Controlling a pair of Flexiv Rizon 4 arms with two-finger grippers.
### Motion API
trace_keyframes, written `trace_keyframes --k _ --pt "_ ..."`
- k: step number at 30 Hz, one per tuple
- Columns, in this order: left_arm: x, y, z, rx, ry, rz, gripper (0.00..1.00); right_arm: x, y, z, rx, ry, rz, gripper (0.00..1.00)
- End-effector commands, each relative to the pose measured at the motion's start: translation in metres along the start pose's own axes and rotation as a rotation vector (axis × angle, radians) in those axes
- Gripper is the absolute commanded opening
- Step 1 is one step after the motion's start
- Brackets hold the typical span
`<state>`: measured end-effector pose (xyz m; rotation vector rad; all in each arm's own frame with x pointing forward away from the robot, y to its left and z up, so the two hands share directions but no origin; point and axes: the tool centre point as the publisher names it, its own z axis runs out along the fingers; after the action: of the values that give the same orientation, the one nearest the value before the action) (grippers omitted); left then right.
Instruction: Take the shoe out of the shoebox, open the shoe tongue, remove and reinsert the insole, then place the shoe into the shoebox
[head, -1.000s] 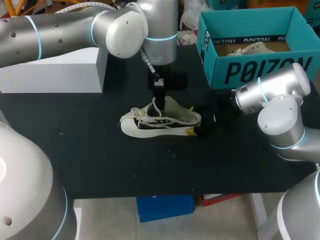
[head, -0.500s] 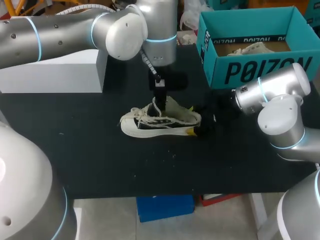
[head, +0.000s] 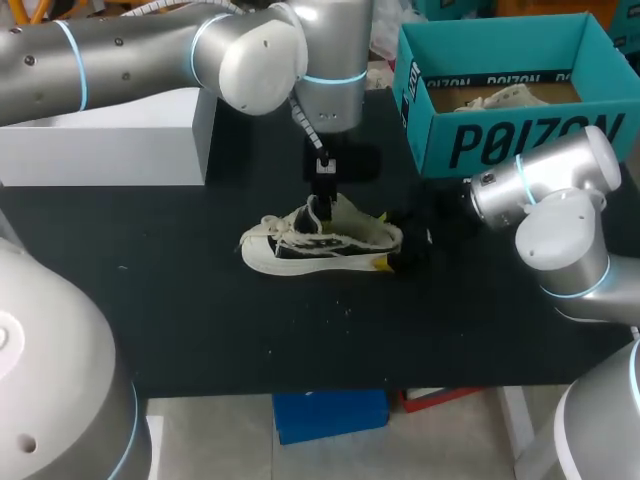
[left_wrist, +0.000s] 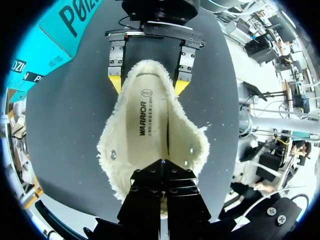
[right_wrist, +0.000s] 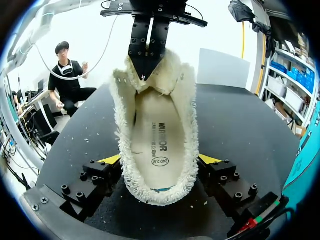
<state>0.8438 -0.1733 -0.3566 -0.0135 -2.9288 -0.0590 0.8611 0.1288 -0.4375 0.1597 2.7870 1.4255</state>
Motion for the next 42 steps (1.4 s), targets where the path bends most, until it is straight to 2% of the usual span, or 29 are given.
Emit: trace_keyframes --k 1,8,21,30,42 --pt "0.001 0.002 -0.002 0.004 -0.007 -0.001 0.00 -0.002 -0.002 0.001 0.002 -0.001 0.001 0.00" --pt "-0.002 -0.007 -0.006 0.010 -0.031 -0.017 0.00 -0.002 -0.002 0.001 0.002 -0.001 0.001 0.00" --pt "-0.007 -0.017 0.020 0.098 -0.005 -0.055 0.00 -0.002 -0.002 0.001 0.002 -0.001 0.001 0.00" --pt "0.003 -0.016 0.035 0.134 0.034 -0.055 0.00 -0.002 -0.002 0.001 0.002 -0.001 0.001 0.00" --pt "0.012 -0.020 0.054 0.129 0.037 -0.091 0.00 -0.002 -0.002 0.001 0.002 -0.001 0.001 0.00"
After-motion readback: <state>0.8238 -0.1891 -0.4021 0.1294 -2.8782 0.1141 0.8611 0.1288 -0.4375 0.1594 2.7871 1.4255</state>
